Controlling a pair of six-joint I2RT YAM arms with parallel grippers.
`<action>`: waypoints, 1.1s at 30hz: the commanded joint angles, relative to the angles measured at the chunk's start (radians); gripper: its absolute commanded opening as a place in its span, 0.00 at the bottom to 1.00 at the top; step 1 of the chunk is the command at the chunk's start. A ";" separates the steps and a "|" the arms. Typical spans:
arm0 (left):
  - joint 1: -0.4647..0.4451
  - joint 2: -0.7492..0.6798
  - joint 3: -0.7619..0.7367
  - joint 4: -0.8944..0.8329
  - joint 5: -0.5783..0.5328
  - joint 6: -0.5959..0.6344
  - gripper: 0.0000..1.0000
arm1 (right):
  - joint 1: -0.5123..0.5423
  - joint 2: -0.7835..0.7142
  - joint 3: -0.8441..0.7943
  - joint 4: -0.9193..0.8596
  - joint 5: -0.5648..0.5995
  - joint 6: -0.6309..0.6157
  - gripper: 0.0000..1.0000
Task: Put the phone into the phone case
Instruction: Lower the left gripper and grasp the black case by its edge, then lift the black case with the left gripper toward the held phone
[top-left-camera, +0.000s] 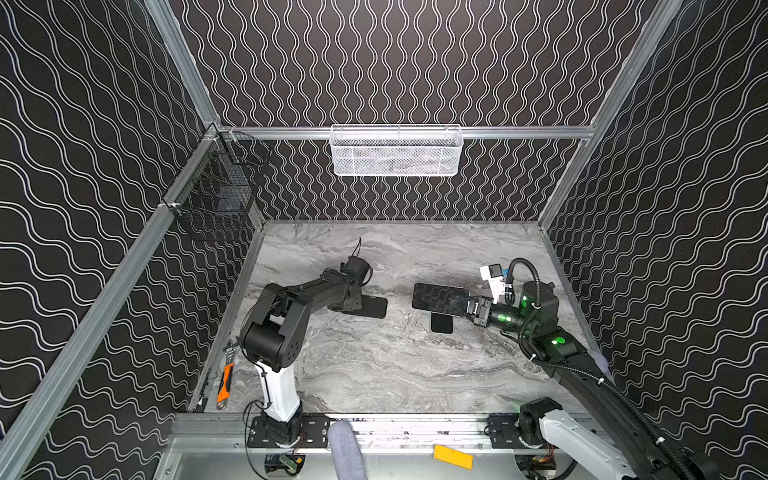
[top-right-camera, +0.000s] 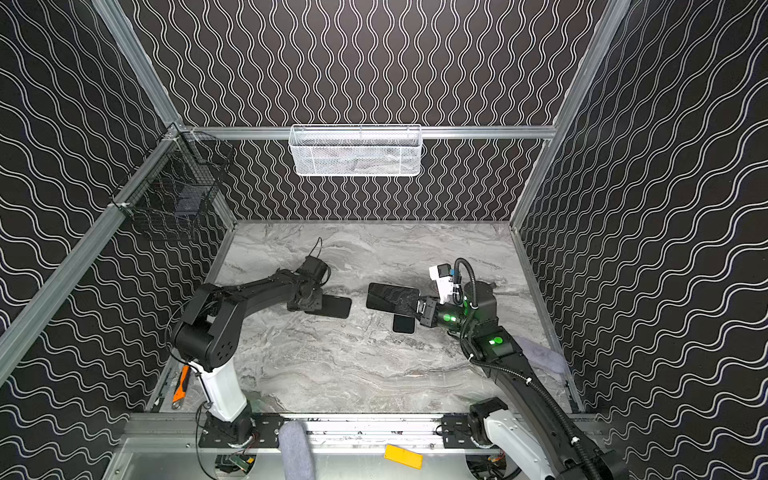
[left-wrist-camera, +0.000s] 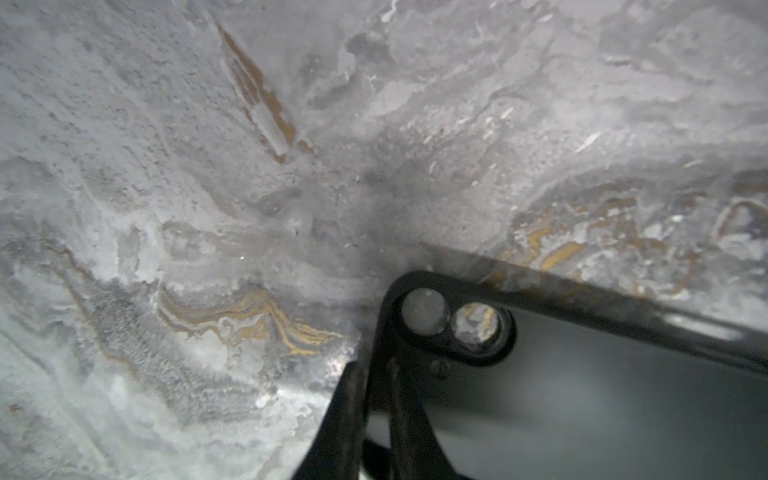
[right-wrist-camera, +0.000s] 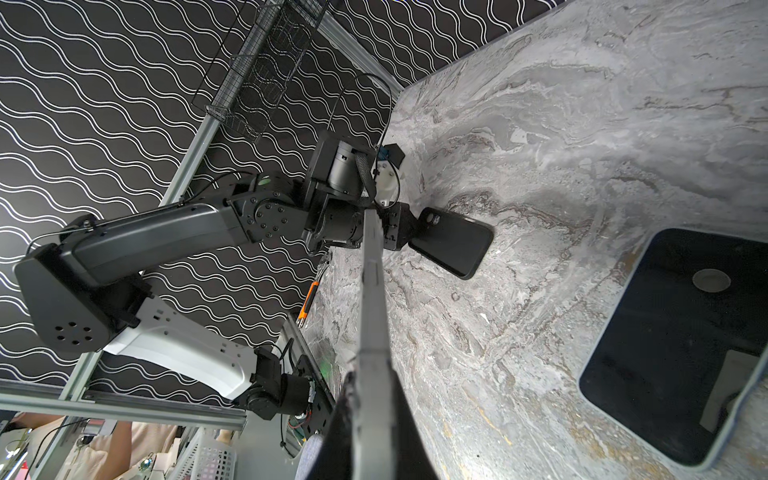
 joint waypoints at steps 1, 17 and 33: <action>-0.001 -0.010 -0.016 0.003 0.027 0.001 0.12 | -0.002 0.002 0.013 0.046 -0.022 -0.013 0.06; -0.153 -0.075 -0.040 -0.019 0.048 -0.044 0.00 | -0.015 -0.027 0.048 -0.049 0.037 -0.028 0.06; -0.331 -0.193 -0.152 0.035 0.130 -0.257 0.01 | -0.022 -0.046 -0.023 -0.201 0.149 -0.087 0.06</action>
